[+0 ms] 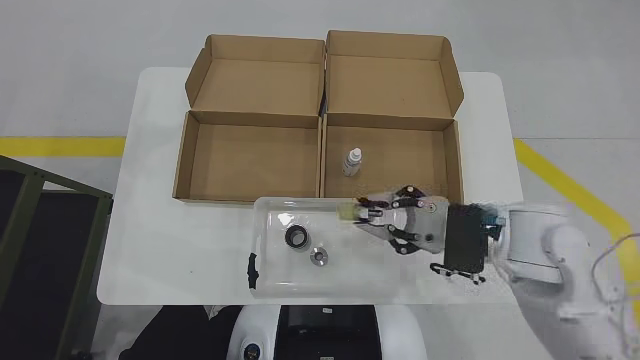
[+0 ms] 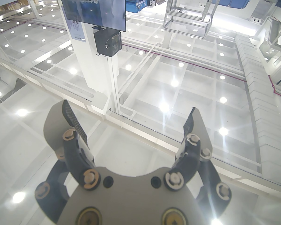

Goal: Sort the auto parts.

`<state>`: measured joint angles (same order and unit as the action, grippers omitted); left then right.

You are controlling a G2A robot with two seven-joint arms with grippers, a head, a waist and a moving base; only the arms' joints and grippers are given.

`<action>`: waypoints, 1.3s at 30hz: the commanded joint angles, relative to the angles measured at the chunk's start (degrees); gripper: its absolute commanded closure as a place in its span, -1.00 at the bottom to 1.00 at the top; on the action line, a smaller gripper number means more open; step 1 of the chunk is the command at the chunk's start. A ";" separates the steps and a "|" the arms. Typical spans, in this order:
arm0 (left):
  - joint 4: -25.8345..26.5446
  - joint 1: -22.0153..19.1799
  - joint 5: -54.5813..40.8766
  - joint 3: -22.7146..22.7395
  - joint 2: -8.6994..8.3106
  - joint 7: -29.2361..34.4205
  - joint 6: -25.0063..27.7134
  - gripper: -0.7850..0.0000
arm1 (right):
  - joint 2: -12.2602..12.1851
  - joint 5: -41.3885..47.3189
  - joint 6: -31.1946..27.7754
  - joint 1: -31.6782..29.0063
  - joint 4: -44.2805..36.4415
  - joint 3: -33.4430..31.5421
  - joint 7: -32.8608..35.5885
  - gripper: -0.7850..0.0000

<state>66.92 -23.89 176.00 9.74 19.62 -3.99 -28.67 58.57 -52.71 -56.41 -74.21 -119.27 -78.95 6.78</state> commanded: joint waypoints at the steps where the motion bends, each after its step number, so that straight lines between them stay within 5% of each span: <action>1: 0.00 0.00 0.00 0.00 0.00 0.00 0.00 -1.00 | 0.00 3.67 1.07 1.40 0.72 0.08 0.27 1.00; 15: 0.00 0.00 0.00 0.00 0.00 0.00 0.00 -1.00 | -0.34 9.35 3.72 -1.04 -1.63 -5.14 -2.12 1.00; 39: 0.00 0.00 0.00 0.00 0.00 0.00 0.00 -1.00 | -0.28 8.84 6.86 -1.61 -0.76 -5.02 -1.20 1.00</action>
<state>66.92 -23.89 176.00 9.74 19.62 -3.99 -28.67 58.29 -43.79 -49.96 -75.92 -120.33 -83.99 5.39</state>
